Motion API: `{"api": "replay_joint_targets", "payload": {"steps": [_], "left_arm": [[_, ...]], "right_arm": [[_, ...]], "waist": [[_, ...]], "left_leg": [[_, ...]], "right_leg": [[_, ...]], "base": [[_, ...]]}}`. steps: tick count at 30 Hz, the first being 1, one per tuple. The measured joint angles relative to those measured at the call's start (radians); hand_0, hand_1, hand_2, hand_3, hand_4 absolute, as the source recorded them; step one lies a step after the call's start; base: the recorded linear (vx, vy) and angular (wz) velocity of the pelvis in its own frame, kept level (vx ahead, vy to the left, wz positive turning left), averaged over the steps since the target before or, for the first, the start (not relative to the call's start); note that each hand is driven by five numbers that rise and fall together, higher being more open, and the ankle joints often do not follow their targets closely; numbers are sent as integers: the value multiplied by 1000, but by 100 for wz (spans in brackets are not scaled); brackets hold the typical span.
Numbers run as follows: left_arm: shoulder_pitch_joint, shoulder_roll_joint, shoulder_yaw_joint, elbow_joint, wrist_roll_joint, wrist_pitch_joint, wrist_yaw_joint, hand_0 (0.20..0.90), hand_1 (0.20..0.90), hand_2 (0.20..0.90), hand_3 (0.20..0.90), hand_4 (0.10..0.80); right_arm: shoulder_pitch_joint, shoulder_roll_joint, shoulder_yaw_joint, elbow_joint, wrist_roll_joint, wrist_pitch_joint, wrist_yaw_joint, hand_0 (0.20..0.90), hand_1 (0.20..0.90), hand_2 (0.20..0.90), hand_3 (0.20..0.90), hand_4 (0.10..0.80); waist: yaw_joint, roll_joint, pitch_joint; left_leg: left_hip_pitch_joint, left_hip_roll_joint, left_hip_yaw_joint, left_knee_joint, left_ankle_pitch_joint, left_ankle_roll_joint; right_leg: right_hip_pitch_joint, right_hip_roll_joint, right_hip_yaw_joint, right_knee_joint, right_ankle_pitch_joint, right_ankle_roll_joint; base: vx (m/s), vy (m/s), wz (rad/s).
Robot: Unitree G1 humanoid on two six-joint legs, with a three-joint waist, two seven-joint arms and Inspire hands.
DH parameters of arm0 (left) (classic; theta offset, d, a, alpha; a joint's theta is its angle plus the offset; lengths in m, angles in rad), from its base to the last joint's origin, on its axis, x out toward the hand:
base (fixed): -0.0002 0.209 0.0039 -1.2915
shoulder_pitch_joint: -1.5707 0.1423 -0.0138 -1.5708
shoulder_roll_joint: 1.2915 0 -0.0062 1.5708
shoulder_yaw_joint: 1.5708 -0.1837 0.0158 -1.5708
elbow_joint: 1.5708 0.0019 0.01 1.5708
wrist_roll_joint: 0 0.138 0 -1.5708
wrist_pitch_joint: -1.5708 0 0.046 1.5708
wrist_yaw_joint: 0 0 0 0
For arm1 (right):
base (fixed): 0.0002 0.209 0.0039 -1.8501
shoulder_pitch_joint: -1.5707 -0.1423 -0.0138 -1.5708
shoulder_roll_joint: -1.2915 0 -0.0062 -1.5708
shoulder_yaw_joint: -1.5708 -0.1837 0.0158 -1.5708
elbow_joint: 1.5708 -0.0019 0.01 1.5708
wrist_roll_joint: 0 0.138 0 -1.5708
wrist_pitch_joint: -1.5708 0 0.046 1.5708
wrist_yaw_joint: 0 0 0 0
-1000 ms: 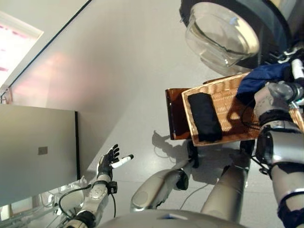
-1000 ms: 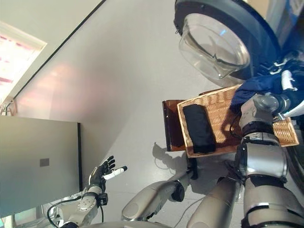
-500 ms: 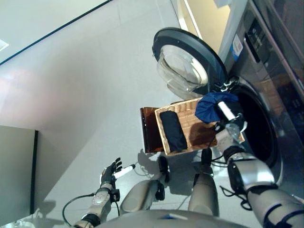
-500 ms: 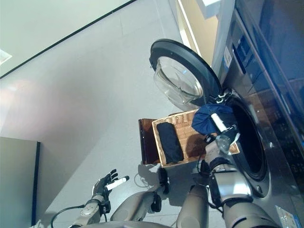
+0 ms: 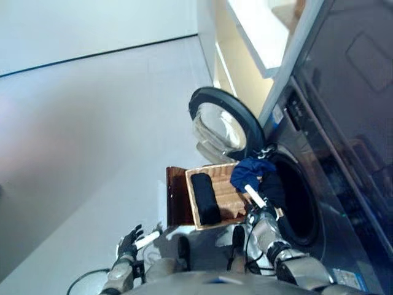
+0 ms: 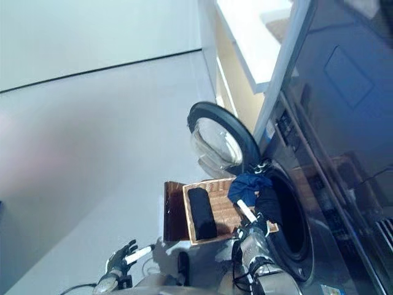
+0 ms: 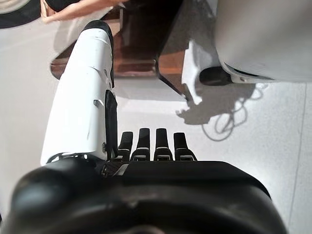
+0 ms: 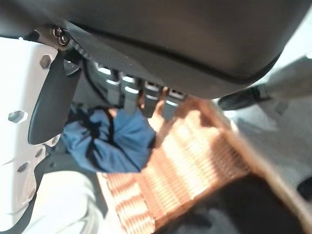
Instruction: Pick up the clothes and place them into the washing machine
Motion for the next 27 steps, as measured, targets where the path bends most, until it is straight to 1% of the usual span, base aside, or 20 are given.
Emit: {"api": "replay_joint_targets", "payload": {"steps": [2,5,8,10,11,12,13,14,15,16,17,18,19,21,22,23,24,25,26,27], "left_arm": [[1,10,0,11,29,0,4,900,900,900,900,800],[14,33,0,21,114,1,21,900,900,900,900,800],[18,43,-2,40,186,2,27,900,900,900,900,800],[23,46,-4,63,233,9,29,900,900,900,900,800],[28,48,-4,62,254,16,29,900,900,900,900,800],[32,51,-6,63,269,24,29,900,900,900,900,800],[32,53,-7,64,289,32,28,900,900,900,900,800],[33,54,-8,64,298,32,28,900,900,900,900,800],[28,55,-8,66,314,33,28,900,900,900,900,800],[29,49,-8,72,321,33,28,900,900,900,900,800],[28,47,-9,74,333,33,28,900,900,900,900,800],[28,51,-8,74,337,32,29,900,900,900,900,800],[33,55,-9,75,338,30,29,900,900,900,900,800],[28,55,-12,74,338,28,28,900,900,900,900,800],[31,56,-11,74,337,28,28,900,900,900,900,800],[33,65,-11,75,336,31,28,900,900,900,900,800],[38,54,-7,84,330,42,33,900,900,900,900,800],[42,47,-9,94,327,45,34,900,900,900,900,800],[53,34,-9,96,314,44,41,900,900,900,900,800],[55,32,-9,96,310,44,44,900,900,900,900,800]], "right_arm": [[38,-13,43,24,-132,19,-2,900,900,900,900,800],[112,-22,126,47,-477,48,-8,900,900,900,900,800],[180,-19,145,113,-665,60,-12,900,900,900,900,800],[215,-20,136,171,-774,75,-29,900,900,900,900,800],[250,-22,95,203,-786,69,-32,900,900,900,900,800],[262,-18,34,200,-785,53,-47,900,900,900,900,800],[262,-19,1,204,-787,49,-56,900,900,900,900,800],[262,-20,-10,206,-786,52,-57,900,900,900,900,800],[263,-19,-30,211,-783,42,-50,900,900,900,900,800],[256,-22,-38,211,-782,30,-52,900,900,900,900,800],[247,-27,-37,211,-782,28,-50,900,900,900,900,800],[237,-28,-34,211,-782,28,-45,900,900,900,900,800],[231,-28,-33,206,-783,29,-44,900,900,900,900,800],[228,-29,-35,201,-786,38,-44,900,900,900,900,800],[229,-29,-35,203,-786,45,-44,900,900,900,900,800],[229,-26,-33,201,-787,58,-43,900,900,900,900,800],[224,-30,-25,203,-786,67,-42,900,900,900,900,800],[224,-32,-21,202,-785,69,-42,900,900,900,900,800],[225,-39,-12,202,-787,77,-45,900,900,900,900,800],[226,-43,-5,201,-790,78,-44,900,900,900,900,800]], "waist": [[0,-16,-14],[-6,-46,-42],[-16,-63,-58],[-24,-65,-66],[-29,-71,-68],[-37,-68,-66],[-60,-74,-59],[-59,-69,-60],[-72,-78,-50],[-80,-53,-43],[-78,-43,-41],[-77,-42,-42],[-80,-35,-48],[-77,-41,-46],[-76,-49,-45],[-75,-69,-33],[-76,-61,-26],[-78,-45,-28],[-73,-27,-36],[-74,-27,-36]], "left_leg": [[24,1,-2,-1,-5,0],[72,1,-1,-11,-13,4],[108,-4,4,-12,-22,11],[141,-7,7,-13,-30,19],[148,-20,14,-9,-40,29],[160,-20,16,-4,-44,34],[163,-29,14,8,-51,44],[168,-29,14,10,-52,48],[181,-36,15,26,-66,51],[185,-25,12,39,-73,56],[185,-12,16,48,-78,62],[179,-2,20,50,-77,66],[176,10,26,37,-77,66],[163,19,22,6,-78,64],[148,15,21,-2,-76,62],[136,4,17,3,-71,51],[136,13,9,-2,-61,35],[137,27,6,-1,-58,29],[139,49,9,2,-52,14],[137,53,12,6,-46,6]], "right_leg": [[24,1,-5,0,0,0],[61,1,-6,5,-11,3],[83,-5,-5,31,-30,11],[95,-14,0,65,-56,18],[93,-21,4,89,-66,24],[93,-30,4,111,-75,32],[93,-42,8,142,-77,41],[94,-47,7,159,-80,49],[85,-49,25,211,-73,45],[66,-41,34,258,-51,74],[41,-31,42,304,-42,93],[10,-20,43,372,-69,95],[-13,-7,24,441,-132,59],[-14,3,-30,433,-208,35],[-4,5,-56,394,-225,34],[17,-4,-53,329,-251,48],[36,20,-44,287,-218,0],[47,42,-36,259,-215,-5],[60,66,-37,235,-211,-10],[63,71,-36,233,-211,-13]], "base": [[96,33,4],[93,59,-9],[83,77,-3],[75,116,-10],[57,132,-21],[16,105,-15],[-11,87,-4],[-30,70,-7],[-39,55,-11],[-14,42,-22],[25,6,-21],[75,-44,-13],[97,-107,-1],[97,-129,20],[145,-176,26],[185,-234,12],[114,-126,4],[135,-163,-13],[126,-161,-13],[125,-161,-21]]}}
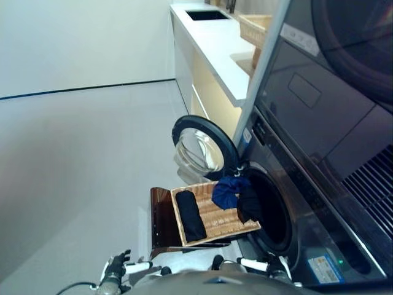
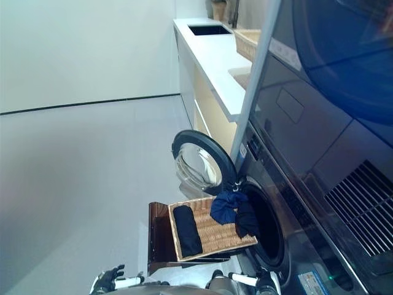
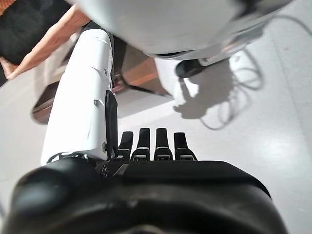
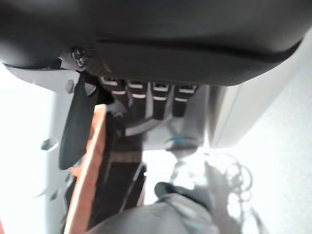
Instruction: Pick up the clothes and place them into the washing machine
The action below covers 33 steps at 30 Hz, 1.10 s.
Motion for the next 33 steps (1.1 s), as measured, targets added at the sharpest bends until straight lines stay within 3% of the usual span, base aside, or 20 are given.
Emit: {"api": "replay_joint_targets", "payload": {"steps": [4,6,11,13,15,17,18,21,25,29,30,31,33], "left_arm": [[-7,-15,-9,-3,-17,-3,5,900,900,900,900,800],[-6,-2,-39,-3,-17,-4,5,900,900,900,900,800],[-10,-12,-40,-4,-21,-4,6,900,900,900,900,800],[-15,-9,-39,-3,-36,-6,8,900,900,900,900,800],[-34,4,-37,5,-50,-7,8,900,900,900,900,800],[-67,15,-35,2,-70,-23,14,900,900,900,900,800],[-67,11,-33,3,-76,-26,20,900,900,900,900,800],[-55,5,-24,9,-86,-25,25,900,900,900,900,800],[-68,-17,-31,9,-86,-25,40,900,900,900,900,800],[-58,-30,-37,7,-71,-22,50,900,900,900,900,800],[-54,-40,-37,3,-67,-23,52,900,900,900,900,800],[-60,-39,-38,1,-64,-22,52,900,900,900,900,800],[-66,-28,-39,-29,-65,-25,63,900,900,900,900,800]], "right_arm": [[3,-6,32,-9,-18,-1,0,900,900,900,900,800],[15,-5,42,-7,-19,0,0,900,900,900,900,800],[8,-19,87,-13,-42,-1,-1,900,900,900,900,800],[6,-22,123,-42,-52,0,-1,900,900,900,900,800],[1,-10,144,-45,-52,-3,0,900,900,900,900,800],[-12,0,161,-50,-52,-1,-1,900,900,900,900,800],[-19,-2,184,-51,-52,-1,-4,900,900,900,900,800],[-36,-8,217,-78,-52,0,-10,900,900,900,900,800],[-69,-33,219,-97,-53,1,-28,900,900,900,900,800],[-87,-67,238,-167,-63,-1,-30,900,900,900,900,800],[-92,-78,239,-187,-64,1,-29,900,900,900,900,800],[-100,-77,242,-196,-64,2,-30,900,900,900,900,800],[-116,-75,282,-208,-72,4,-23,900,900,900,900,800]], "waist": [[-1,22,-34],[-6,10,-58],[0,26,-70],[2,31,-69],[8,4,-47],[61,-29,-2],[81,-32,4],[82,-24,10],[104,18,60],[109,47,54],[107,69,43],[104,75,42],[109,57,43]], "left_leg": [[-16,35,-10,11,-10,-18],[-31,38,-25,15,-12,-25],[-34,73,-51,46,-9,-48],[-62,86,-74,114,-15,-88],[-100,77,-100,222,-20,-98],[-184,49,-177,421,21,-157],[-214,38,-205,461,22,-161],[-237,29,-194,291,23,-154],[-217,56,-182,59,48,-181],[-130,54,-163,87,35,-171],[-93,63,-157,73,19,-131],[-78,57,-139,46,39,-62],[-80,40,-101,41,30,-37]], "right_leg": [[9,35,-3,1,1,-26],[-10,41,-4,12,-6,-50],[15,75,-17,17,-32,-81],[11,99,-16,49,-65,-97],[20,94,0,45,-71,-108],[64,80,17,11,-76,-133],[85,77,16,-15,-71,-150],[95,79,15,-85,-54,-170],[98,119,60,-123,-32,-161],[96,108,71,-128,-23,-156],[93,115,68,-130,-8,-130],[90,107,70,-127,-6,-109],[89,80,67,-134,4,-91]], "base": [[91,-160,-1],[73,-155,18],[60,-174,17],[-18,-174,32],[-57,-117,34],[51,-24,2],[116,36,-11],[120,77,4],[120,124,-9],[152,124,-65],[93,81,-56],[73,95,-46],[40,74,-40]]}}
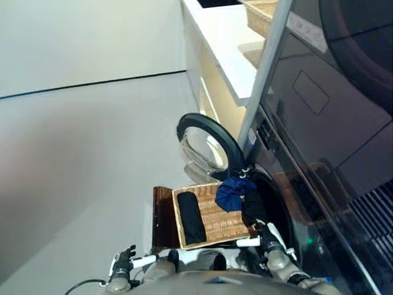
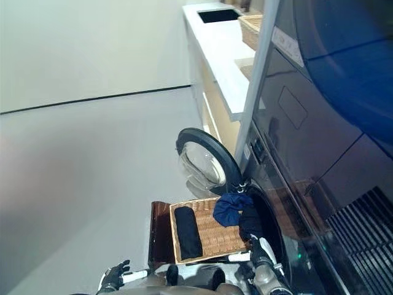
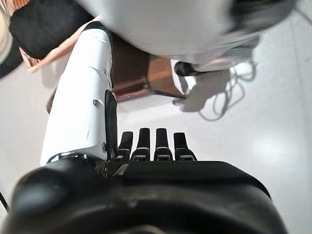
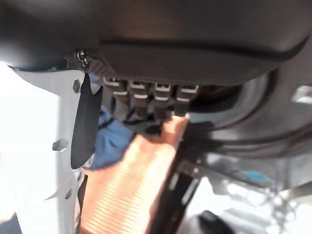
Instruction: Pick up the clothes and place them into the washing machine
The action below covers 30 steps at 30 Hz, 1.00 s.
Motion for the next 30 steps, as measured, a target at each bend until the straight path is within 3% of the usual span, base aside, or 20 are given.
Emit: {"api": "replay_joint_targets", "payload": {"steps": [2,5,8,10,16,21,27,30], "left_arm": [[-9,7,-8,-31,-4,-3,1,900,900,900,900,800],[-32,22,-47,-72,-8,-22,12,900,900,900,900,800],[-94,47,-92,-182,-24,-44,29,900,900,900,900,800],[-145,36,-95,-187,-30,-65,29,900,900,900,900,800],[-152,35,-119,-306,-48,-90,58,900,900,900,900,800],[-179,44,-120,-348,-69,-99,65,900,900,900,900,800],[-266,79,-107,-497,-108,-110,91,900,900,900,900,800],[-298,80,-93,-569,-121,-116,105,900,900,900,900,800]], "right_arm": [[-42,-1,39,-20,-1,18,3,900,900,900,900,800],[-129,-5,103,-31,-21,22,4,900,900,900,900,800],[-337,-37,204,-48,-100,35,-2,900,900,900,900,800],[-427,-64,248,-49,-176,41,-7,900,900,900,900,800],[-694,-159,477,-16,-605,104,-95,900,900,900,900,800],[-770,-212,556,75,-815,151,-122,900,900,900,900,800],[-818,-273,568,137,-847,168,-134,900,900,900,900,800],[-823,-295,567,145,-846,169,-134,900,900,900,900,800]], "waist": [[4,-10,1],[27,-16,13],[49,-23,77],[61,-21,120],[77,-40,197],[82,-51,256],[99,-43,320],[104,-41,331]], "left_leg": [[-6,-22,29,-5,-1,14],[-32,-36,62,11,3,33],[-168,-34,68,86,-1,31],[-183,-28,51,96,6,23],[-319,-21,29,145,13,2],[-416,-22,-4,173,23,2],[-543,-29,-52,239,24,0],[-575,-30,-64,255,22,-3]], "right_leg": [[-29,-33,-1,13,19,43],[-92,-57,-3,66,33,73],[-216,-68,-33,108,58,66],[-218,-62,-43,103,71,52],[-333,-63,-68,137,67,44],[-417,-73,-104,176,65,38],[-537,-88,-136,278,39,-2],[-570,-94,-142,316,17,-1]], "base": [[-62,49,-30],[-287,12,-25],[-120,-73,-11],[-71,-35,14],[-80,-18,11],[-30,-40,24],[-16,-62,22],[-30,-82,14]]}}
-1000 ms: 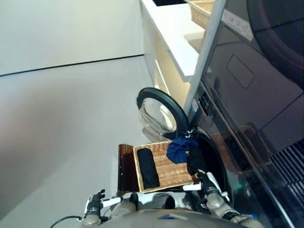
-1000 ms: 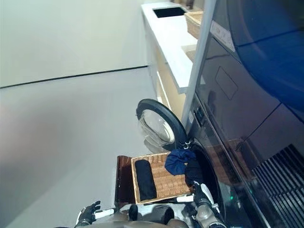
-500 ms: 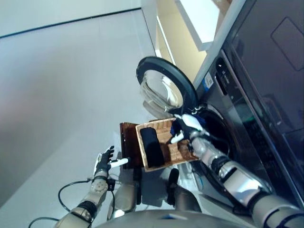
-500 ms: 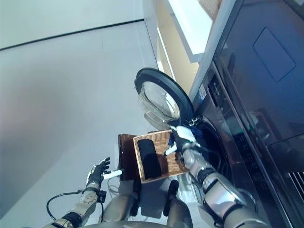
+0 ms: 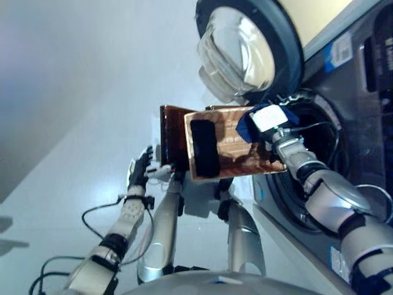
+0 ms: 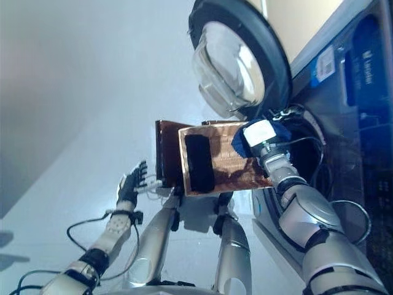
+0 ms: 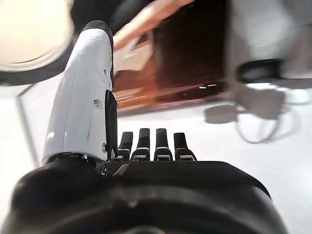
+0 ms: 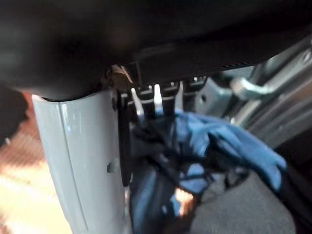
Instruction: Pick up the clothes and place them into the washing machine
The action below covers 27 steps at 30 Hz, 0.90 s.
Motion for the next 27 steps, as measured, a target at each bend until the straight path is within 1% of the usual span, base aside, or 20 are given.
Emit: {"api": "replay_joint_targets", "payload": {"steps": [2,3,6,8,9,10,11,17,20,22,24,27], "left_arm": [[-8,-2,19,-48,-10,-18,3,900,900,900,900,800],[-29,-2,32,-63,-20,-32,5,900,900,900,900,800],[-28,-3,52,-72,-28,-33,13,900,900,900,900,800],[-27,-1,59,-71,-28,-33,16,900,900,900,900,800],[-29,-1,68,-73,-29,-33,27,900,900,900,900,800],[-27,2,75,-73,-29,-33,31,900,900,900,900,800],[-25,4,76,-72,-31,-32,34,900,900,900,900,800],[-13,8,102,-73,-39,-34,34,900,900,900,900,800],[-14,9,110,-74,-46,-35,34,900,900,900,900,800],[-14,9,115,-75,-52,-36,35,900,900,900,900,800],[-15,14,117,-77,-58,-36,44,900,900,900,900,800],[-2,13,128,-80,-58,-36,44,900,900,900,900,800]], "right_arm": [[-8,-21,-1,-3,1,-1,-3,900,900,900,900,800],[-24,-29,-2,12,3,1,-1,900,900,900,900,800],[-25,-33,-3,20,5,1,-2,900,900,900,900,800],[-25,-34,-3,20,5,1,-2,900,900,900,900,800],[-25,-45,-1,22,6,1,-8,900,900,900,900,800],[-25,-51,-6,22,7,1,-11,900,900,900,900,800],[-25,-52,-6,23,8,2,-14,900,900,900,900,800],[-30,-82,-6,31,14,2,-61,900,900,900,900,800],[-37,-94,-5,32,-5,9,-74,900,900,900,900,800],[-41,-100,-3,36,-23,27,-91,900,900,900,900,800],[-51,-108,-3,35,-40,45,-109,900,900,900,900,800],[-52,-127,0,34,-72,48,-116,900,900,900,900,800]], "waist": [[0,1,2],[0,5,6],[-1,5,7],[-2,5,8],[-3,5,9],[-3,5,10],[-1,6,11],[-2,6,11],[-1,8,9],[0,10,4],[-1,11,3],[-2,14,-7]], "left_leg": [[-34,-3,-10,15,-1,-3],[-65,-4,-20,33,-2,-6],[-89,-9,-29,49,-5,-10],[-100,-9,-34,59,-11,-14],[-127,-11,-38,79,-22,-19],[-146,-12,-42,93,-22,-20],[-156,-10,-42,96,-18,-16],[-228,-12,-46,125,-15,-23],[-254,-14,-46,138,-20,-30],[-277,-16,-46,140,-22,-27],[-302,-20,-46,142,-21,-26],[-317,-29,-42,148,-16,-25]], "right_leg": [[-33,-8,-9,26,-15,1],[-59,-11,-20,47,-26,-1],[-87,-19,-21,77,-33,-11],[-96,-18,-22,84,-39,-9],[-123,-27,-24,117,-65,1],[-142,-29,-24,130,-70,-4],[-152,-27,-25,135,-67,-10],[-230,-35,-24,182,-76,-22],[-259,-39,-20,193,-87,-12],[-284,-42,-17,201,-92,-19],[-313,-43,-9,209,-92,-19],[-336,-50,3,225,-92,-18]], "base": [[-5,-21,20],[-2,-61,20],[27,-72,10],[34,-69,7],[56,-112,18],[-28,-67,17],[-28,-62,8],[-24,-30,3],[-17,-12,2],[-19,-14,0],[0,0,0],[5,12,3]]}}
